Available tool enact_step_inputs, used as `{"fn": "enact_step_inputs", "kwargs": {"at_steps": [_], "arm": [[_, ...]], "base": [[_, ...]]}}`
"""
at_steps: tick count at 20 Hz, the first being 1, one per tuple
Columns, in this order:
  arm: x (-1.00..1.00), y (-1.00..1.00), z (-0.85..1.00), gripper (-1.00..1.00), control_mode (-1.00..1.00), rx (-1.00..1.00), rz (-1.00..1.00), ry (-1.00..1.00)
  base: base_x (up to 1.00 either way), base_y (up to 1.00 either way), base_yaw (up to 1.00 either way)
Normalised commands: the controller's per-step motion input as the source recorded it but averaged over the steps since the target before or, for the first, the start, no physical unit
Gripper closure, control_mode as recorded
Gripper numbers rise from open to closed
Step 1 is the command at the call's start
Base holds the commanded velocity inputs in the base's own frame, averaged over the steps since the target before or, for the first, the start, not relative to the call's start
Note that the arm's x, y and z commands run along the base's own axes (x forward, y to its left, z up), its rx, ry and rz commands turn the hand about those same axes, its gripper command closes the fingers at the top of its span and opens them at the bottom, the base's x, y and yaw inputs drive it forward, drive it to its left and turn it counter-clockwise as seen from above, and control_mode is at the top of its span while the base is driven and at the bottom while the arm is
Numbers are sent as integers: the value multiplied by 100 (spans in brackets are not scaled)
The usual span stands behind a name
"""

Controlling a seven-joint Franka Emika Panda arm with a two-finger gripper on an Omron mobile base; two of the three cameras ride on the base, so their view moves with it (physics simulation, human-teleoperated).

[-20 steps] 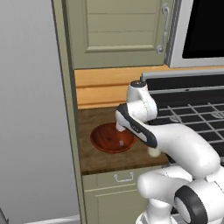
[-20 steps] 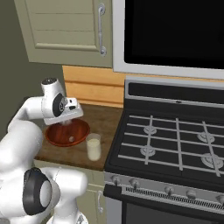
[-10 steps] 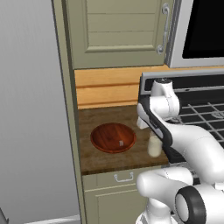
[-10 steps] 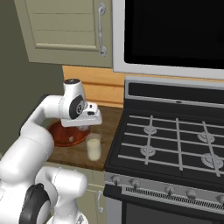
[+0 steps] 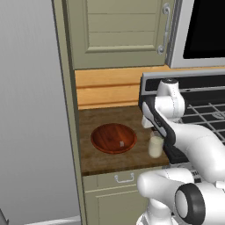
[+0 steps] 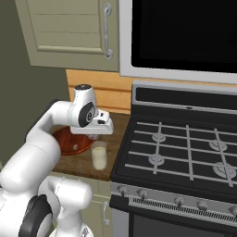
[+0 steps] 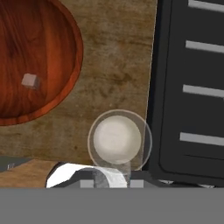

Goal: Grab a lemon wedge from the fridge and one ice cube from the ice bowl, and put them in the glass of lemonade.

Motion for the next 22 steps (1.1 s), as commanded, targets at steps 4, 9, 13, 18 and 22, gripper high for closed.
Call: {"fn": "enact_step_inputs", "kwargs": {"at_steps": [4, 9, 13, 18, 22], "arm": [[-3, 0, -17, 100, -100, 0, 0, 0], [-1, 0, -4, 100, -100, 0, 0, -4], [1, 0, 0, 100, -100, 0, 0, -6], [5, 0, -2, 100, -100, 0, 0, -2], [12, 0, 0, 100, -100, 0, 0, 1]], "base": [[0, 0, 0], [0, 0, 0], [0, 0, 0], [0, 0, 0], [0, 0, 0]]}}
